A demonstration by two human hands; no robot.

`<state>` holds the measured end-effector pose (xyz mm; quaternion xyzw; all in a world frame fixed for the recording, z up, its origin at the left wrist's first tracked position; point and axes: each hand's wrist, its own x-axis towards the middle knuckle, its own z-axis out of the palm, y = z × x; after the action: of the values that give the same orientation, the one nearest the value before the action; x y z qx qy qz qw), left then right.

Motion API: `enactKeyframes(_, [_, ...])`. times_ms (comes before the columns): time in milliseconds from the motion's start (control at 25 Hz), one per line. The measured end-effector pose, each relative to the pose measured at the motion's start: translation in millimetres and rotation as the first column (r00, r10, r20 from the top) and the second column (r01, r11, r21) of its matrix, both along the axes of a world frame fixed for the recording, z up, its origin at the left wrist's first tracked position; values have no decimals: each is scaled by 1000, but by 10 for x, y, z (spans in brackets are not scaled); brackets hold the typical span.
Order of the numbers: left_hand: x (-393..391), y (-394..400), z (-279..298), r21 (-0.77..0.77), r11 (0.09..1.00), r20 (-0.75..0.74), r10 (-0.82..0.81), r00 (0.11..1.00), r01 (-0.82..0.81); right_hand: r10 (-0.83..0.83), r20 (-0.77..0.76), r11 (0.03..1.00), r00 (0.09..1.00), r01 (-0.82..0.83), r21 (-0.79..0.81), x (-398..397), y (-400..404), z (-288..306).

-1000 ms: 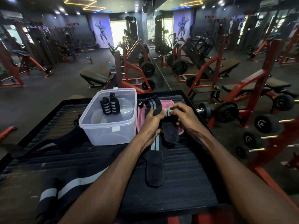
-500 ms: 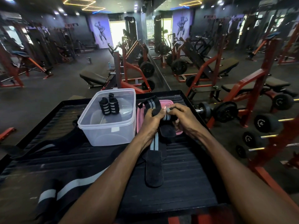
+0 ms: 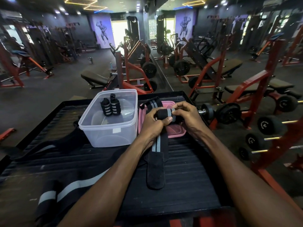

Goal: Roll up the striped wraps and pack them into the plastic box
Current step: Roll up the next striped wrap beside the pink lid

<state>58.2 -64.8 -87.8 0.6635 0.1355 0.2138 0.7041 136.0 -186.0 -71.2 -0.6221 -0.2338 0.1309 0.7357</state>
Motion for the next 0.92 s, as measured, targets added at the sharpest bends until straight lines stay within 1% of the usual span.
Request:
enactKeyframes(80, [-6, -7, 2, -79, 996, -27, -30, 999, 28, -10, 106, 999, 994, 14, -40, 21, -16, -29])
enactKeyframes(120, [-13, -17, 12, -91, 996, -38, -25, 999, 22, -2, 117, 999, 993, 8, -50, 26, -15, -39])
enactKeyframes(200, [-34, -35, 30, -57, 998, -28, 3, 1000, -5, 25, 45, 999, 999, -24, -30, 39, -2, -53])
enactKeyframes(280, [-45, -24, 35, 8, 1000, -1, 30, 1000, -30, 63, -26, 998, 998, -64, -17, 38, 4, -35])
enactKeyframes(360, [-58, -8, 35, 41, 999, 7, 29, 1000, -29, 45, 10, 996, 999, -44, -74, 11, 8, -24])
enactKeyframes(480, [-91, -32, 83, -54, 998, -2, -35, 999, 35, -27, 94, 994, 995, 36, -102, 28, -2, -38])
enactKeyframes(560, [-94, -40, 82, -46, 998, 5, -47, 999, 47, -36, 125, 992, 992, 51, -116, 44, -12, -40])
enactKeyframes(600, [-89, -35, 75, -10, 999, 8, -32, 999, 32, -24, 113, 992, 993, 38, -124, 50, -12, -41])
enactKeyframes(680, [-86, -18, 59, 51, 999, 14, -1, 1000, 0, 50, 64, 992, 997, -42, -121, 29, -9, -35])
enactKeyframes(760, [-102, -19, 66, 84, 996, -4, -1, 1000, 1, 111, 47, 985, 993, -104, -137, 4, -1, -31])
enactKeyframes(840, [-109, -24, 75, 92, 996, -20, -19, 1000, 21, 104, 69, 986, 992, -94, -135, 3, -9, -30])
enactKeyframes(920, [-108, -26, 72, 77, 997, -23, -24, 999, 26, 82, 46, 989, 996, -75, -123, 15, -15, -25])
